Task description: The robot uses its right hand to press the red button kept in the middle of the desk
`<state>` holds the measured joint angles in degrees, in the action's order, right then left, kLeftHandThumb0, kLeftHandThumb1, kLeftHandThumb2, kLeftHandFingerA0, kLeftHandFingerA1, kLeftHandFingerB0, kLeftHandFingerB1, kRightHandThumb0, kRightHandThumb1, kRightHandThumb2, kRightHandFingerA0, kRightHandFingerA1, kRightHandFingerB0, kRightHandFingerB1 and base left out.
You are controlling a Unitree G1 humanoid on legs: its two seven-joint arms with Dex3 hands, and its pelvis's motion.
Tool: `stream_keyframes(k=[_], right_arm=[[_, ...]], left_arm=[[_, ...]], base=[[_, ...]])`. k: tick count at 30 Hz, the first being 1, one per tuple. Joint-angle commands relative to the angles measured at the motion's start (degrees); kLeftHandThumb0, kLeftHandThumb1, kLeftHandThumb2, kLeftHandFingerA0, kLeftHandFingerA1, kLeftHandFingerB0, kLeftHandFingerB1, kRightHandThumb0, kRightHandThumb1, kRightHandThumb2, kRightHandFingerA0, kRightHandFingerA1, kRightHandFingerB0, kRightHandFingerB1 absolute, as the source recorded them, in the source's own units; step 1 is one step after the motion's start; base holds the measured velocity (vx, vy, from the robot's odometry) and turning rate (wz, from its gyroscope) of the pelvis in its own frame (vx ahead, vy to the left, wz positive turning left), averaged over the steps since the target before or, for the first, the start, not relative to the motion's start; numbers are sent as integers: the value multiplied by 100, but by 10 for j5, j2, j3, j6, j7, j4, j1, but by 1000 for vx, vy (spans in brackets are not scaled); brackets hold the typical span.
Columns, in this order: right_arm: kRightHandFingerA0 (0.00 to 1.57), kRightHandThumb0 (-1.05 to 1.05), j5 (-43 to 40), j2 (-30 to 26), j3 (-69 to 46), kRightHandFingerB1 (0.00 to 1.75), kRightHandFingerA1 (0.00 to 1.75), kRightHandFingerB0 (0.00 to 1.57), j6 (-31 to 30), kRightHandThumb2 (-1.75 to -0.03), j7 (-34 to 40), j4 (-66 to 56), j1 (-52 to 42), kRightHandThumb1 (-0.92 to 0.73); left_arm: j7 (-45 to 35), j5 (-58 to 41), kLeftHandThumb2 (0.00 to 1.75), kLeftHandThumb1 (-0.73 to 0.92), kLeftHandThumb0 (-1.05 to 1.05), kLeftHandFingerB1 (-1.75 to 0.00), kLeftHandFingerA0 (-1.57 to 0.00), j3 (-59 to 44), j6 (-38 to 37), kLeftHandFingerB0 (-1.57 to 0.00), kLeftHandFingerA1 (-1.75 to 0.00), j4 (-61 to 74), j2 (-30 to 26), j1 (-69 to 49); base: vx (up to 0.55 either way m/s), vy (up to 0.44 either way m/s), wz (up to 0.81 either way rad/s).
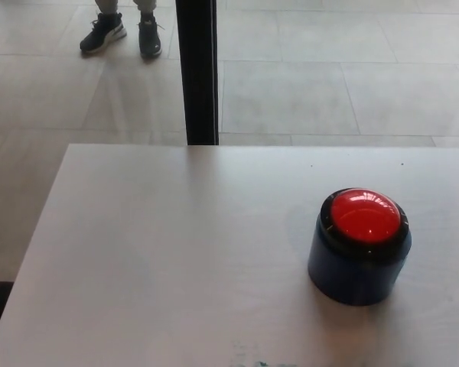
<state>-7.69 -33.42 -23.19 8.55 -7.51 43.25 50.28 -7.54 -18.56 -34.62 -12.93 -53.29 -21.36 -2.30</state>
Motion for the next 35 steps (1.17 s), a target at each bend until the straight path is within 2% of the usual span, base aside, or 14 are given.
stream_keyframes(k=[1,2,3,5,6,9,11,13,17,18,20,25,29,35], right_arm=[[123,-24,-29,-48,-46,118,143,86,12,-113,-16,-7,-75,-57],[96,-17,-28,-56,-55,147,175,75,-2,-108,-3,-9,-89,-58],[128,-26,-37,-63,-84,121,146,95,16,-114,4,-5,-125,-51],[104,-20,-34,-63,-95,140,175,84,-3,-109,29,-19,-143,-53],[129,-28,-36,-63,-102,119,145,93,-3,-113,30,-22,-154,-53],[137,-31,-49,-72,-152,117,146,95,18,-116,41,-8,-222,-50],[105,-23,-59,-70,-180,132,174,90,12,-122,54,4,-250,-42],[135,-32,-54,-64,-196,117,142,98,14,-115,72,14,-287,-49],[130,-28,-63,-26,-227,110,135,95,16,-114,106,2,-360,-50],[109,-25,-69,-13,-236,125,163,88,12,-114,116,-4,-374,-47],[131,-27,-74,3,-247,108,136,92,18,-115,126,4,-389,-49],[109,-28,-100,64,-273,121,158,86,50,-116,146,31,-424,-51],[97,-38,-133,110,-287,71,162,87,43,-74,135,36,-438,-71],[92,-44,-186,174,-303,68,175,77,-12,-68,147,-35,-449,-73]], left_arm=[[2,-6,83,74,-9,-117,-80,-3,-20,-74,-166,-1,-2,0],[2,-7,78,75,-6,-115,-86,-3,-19,-76,-162,-4,-3,2],[-2,-6,103,63,-14,-101,-111,-3,-22,-79,-133,-6,-3,2],[1,-7,104,62,-13,-100,-114,-3,-20,-80,-133,-6,-2,3],[1,-7,85,72,-8,-115,-87,-4,-21,-76,-167,-8,-2,4],[1,-5,84,73,-1,-120,-91,-2,-20,-79,-171,-3,-4,1],[4,-4,79,76,-10,-119,-83,-1,-15,-73,-171,2,-5,0],[9,-2,81,75,-10,-116,-83,-1,-14,-74,-169,-2,-7,1],[14,-1,80,74,-9,-117,-85,-1,-12,-75,-168,-9,-7,3],[14,0,81,74,-10,-117,-87,0,-14,-74,-168,-11,-7,2],[10,0,82,74,-3,-117,-93,0,-20,-74,-169,-15,-7,1],[6,-2,84,71,-12,-120,-84,-3,-32,-73,-171,-25,-10,-6],[5,-2,80,73,-12,-121,-82,-4,-34,-73,-169,-43,-14,-5],[1,-6,76,74,-10,-112,-87,-3,-24,-76,-162,-63,-22,6]], base=[[0,0,0],[0,0,0],[0,0,0],[0,0,0],[0,0,0],[0,0,0],[0,0,0],[0,0,0],[0,0,0],[0,0,0],[0,0,0],[0,0,0],[0,0,0],[0,0,0]])
